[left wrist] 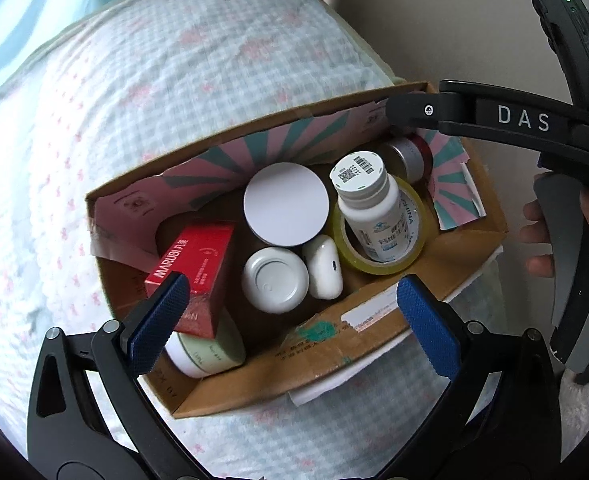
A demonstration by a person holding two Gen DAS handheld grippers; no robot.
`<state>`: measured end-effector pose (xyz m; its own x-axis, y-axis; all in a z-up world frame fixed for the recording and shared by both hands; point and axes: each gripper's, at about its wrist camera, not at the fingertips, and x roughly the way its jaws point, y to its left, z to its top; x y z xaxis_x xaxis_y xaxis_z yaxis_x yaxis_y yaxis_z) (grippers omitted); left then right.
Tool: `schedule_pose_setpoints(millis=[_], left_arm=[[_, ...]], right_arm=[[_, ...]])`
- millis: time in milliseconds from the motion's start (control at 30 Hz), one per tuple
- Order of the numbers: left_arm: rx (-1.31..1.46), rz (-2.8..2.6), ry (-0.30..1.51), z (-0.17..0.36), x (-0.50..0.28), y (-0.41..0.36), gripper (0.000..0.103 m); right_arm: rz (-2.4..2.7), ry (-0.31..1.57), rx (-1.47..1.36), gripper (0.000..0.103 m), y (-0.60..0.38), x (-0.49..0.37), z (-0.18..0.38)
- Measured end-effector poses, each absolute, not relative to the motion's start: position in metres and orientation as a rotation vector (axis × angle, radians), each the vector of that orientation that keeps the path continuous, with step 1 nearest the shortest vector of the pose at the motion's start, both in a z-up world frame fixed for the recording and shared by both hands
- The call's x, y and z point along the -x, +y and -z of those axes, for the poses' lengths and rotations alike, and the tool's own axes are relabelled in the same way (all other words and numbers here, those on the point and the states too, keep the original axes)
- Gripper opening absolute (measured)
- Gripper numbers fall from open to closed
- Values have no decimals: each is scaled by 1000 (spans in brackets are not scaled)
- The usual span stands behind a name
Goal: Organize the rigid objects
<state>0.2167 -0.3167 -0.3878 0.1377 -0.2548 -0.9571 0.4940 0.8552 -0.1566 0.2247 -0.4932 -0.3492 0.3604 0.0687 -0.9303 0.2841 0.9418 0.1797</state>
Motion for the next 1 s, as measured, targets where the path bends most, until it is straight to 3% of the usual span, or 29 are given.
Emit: schedule_pose_setpoints(millis=[467, 1000], left_arm=[[-141, 522, 1198, 292, -195, -258, 103], [-6, 320, 839, 89, -163, -50, 103]], right_arm=[[179, 1134, -300, 103, -459, -205, 276], [48, 878, -150, 103, -278, -147, 77]])
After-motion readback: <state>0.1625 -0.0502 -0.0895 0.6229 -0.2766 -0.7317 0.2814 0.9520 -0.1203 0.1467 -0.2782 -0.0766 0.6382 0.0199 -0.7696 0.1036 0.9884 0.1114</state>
